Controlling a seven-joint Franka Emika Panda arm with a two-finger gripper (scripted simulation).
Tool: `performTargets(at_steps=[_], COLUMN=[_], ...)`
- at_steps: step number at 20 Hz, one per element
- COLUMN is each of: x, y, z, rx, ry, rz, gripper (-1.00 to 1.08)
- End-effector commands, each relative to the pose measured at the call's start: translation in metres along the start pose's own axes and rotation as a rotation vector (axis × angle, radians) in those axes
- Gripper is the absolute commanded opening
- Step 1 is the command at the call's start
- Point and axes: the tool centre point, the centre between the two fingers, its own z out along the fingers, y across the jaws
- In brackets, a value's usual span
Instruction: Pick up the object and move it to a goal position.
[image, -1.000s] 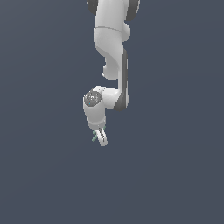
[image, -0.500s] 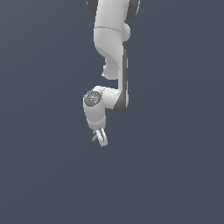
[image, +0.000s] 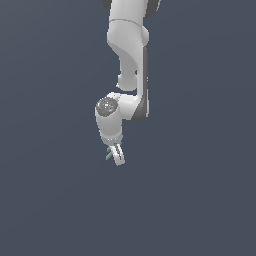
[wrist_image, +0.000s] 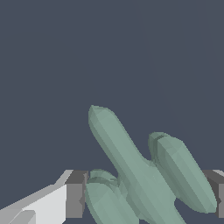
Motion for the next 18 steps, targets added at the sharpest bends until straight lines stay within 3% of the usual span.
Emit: performTargets(at_steps=[1,18], x=[-0.004,-0.031], y=[-0.004,-0.039], z=[-0.018,-0.171], rx=[0.001,0.000], ry=[0.000,0.002], rz=[0.000,0.001], gripper=[-1.00,-1.00])
